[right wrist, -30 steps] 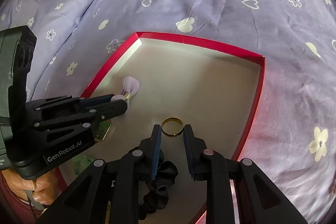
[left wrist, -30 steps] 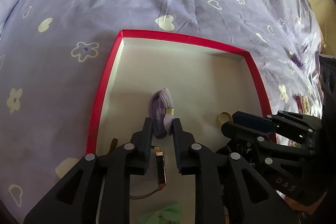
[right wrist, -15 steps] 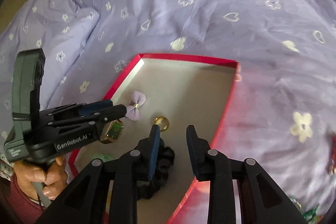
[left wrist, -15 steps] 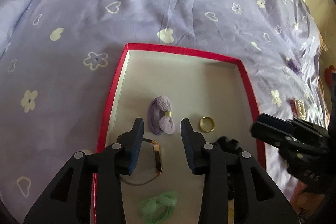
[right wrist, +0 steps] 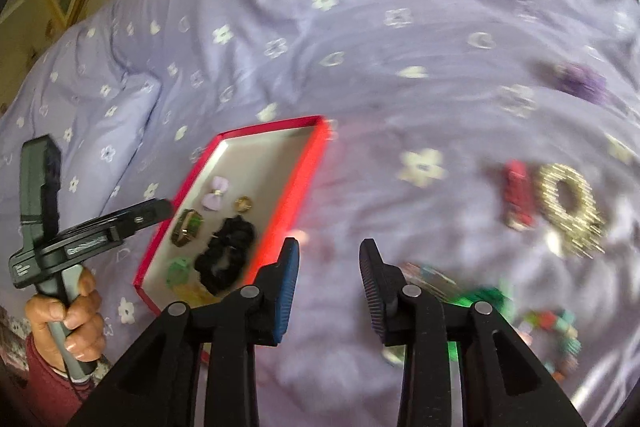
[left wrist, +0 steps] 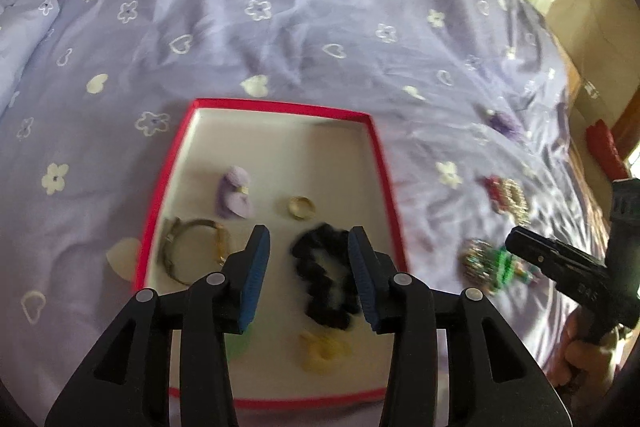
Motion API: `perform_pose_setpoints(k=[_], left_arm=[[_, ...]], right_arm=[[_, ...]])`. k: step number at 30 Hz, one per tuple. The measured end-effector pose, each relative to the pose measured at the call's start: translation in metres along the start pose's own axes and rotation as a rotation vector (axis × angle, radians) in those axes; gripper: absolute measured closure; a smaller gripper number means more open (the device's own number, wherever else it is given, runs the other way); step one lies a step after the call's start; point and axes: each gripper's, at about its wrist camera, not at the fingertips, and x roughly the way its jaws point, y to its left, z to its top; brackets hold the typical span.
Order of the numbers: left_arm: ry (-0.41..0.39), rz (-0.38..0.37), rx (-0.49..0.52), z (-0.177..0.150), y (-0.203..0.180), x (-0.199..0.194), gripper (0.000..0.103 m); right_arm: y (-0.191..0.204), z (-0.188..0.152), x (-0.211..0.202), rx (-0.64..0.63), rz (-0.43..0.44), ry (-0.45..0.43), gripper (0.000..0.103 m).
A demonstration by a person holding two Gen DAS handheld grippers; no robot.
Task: Organize jewelry
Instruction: 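Grasp green braided bracelet with left tool while right tool grasps beaded bracelet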
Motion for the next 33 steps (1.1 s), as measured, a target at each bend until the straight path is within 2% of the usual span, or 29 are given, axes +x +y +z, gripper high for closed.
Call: perform_pose_setpoints(k=[7,15,23,33], left_arm=[[0.012,-0.062,0.037,-0.018,-0.039,-0.009,0.064],[0.048,-0.126,0.087,-0.036,-0.081,-0.006,0.064],[0.101,-0.168,0.159,-0.049,-0.125,0.008,0.064],[0.146,-0.190,0.251,-0.050,-0.169,0.034,0.064]], right_arm=[[-0.052,-0.028,-0.042,0.082,-0.083,-0.023,0.066],[-0.094,-0.058,-0.075,0.160,-0.144,-0.044,0.063],[-0.112,-0.072,-0.081,0.187,-0.165,-0.048,0.063],[-0.121,-0.070,-0.067,0.177,-0.173,-0.029,0.063]])
